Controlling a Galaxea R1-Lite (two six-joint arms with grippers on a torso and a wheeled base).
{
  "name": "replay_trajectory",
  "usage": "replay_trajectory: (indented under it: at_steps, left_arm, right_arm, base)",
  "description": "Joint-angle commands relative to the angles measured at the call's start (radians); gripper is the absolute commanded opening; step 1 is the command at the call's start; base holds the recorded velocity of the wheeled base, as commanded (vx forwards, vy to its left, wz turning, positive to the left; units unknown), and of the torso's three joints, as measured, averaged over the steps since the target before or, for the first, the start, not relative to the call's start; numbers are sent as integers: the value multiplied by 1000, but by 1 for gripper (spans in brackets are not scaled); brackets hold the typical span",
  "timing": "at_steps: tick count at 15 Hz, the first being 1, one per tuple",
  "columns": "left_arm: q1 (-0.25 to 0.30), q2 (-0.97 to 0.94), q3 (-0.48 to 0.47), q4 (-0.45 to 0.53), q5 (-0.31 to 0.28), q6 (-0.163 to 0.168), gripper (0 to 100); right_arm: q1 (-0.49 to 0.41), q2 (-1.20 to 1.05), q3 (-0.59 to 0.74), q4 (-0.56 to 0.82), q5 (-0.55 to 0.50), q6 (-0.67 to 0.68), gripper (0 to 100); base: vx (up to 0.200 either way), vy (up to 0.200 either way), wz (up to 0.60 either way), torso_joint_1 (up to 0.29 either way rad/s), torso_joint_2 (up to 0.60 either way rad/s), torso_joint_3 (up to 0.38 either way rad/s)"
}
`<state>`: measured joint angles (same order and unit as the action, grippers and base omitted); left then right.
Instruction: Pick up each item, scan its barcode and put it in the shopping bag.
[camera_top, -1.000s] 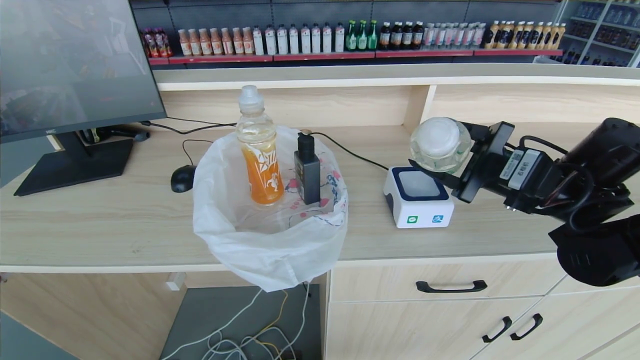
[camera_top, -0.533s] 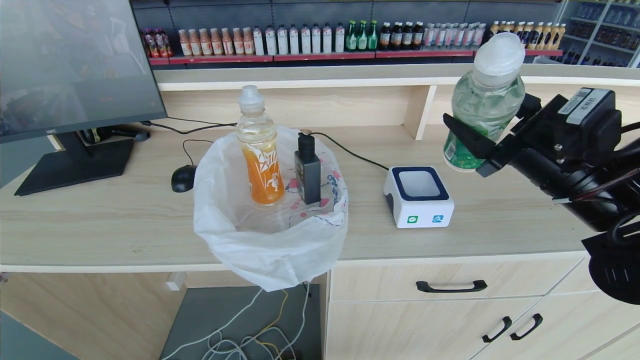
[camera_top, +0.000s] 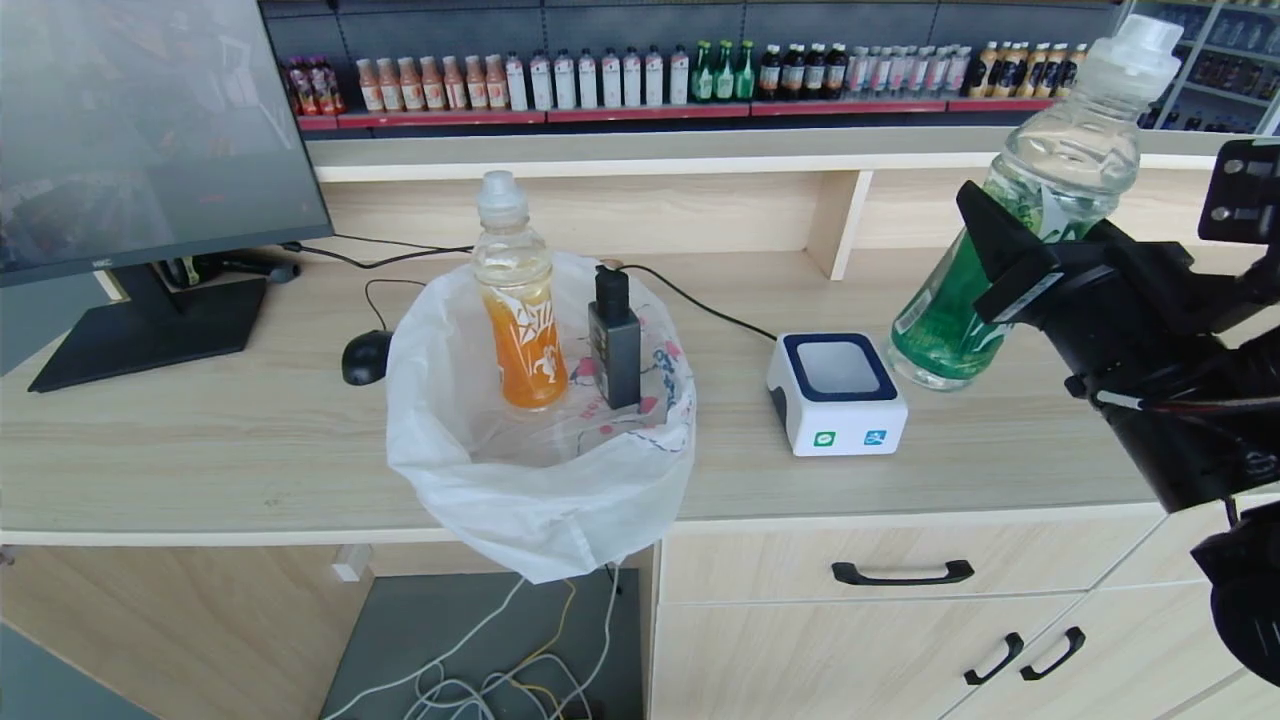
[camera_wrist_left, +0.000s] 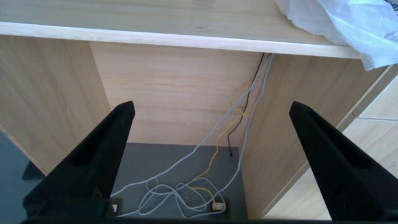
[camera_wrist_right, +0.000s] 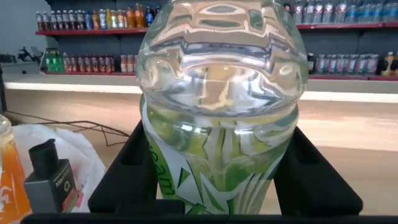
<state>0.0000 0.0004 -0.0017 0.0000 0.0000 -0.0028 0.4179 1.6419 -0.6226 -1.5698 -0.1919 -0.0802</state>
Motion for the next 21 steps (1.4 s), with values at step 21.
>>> replay_trajectory:
  at_steps: [21]
  left_arm:
    - [0, 0, 0, 0, 0, 0, 100]
  right_arm:
    - [101, -13, 55, -1, -18, 11, 0]
  base:
    - [0, 114, 0, 2, 2, 3]
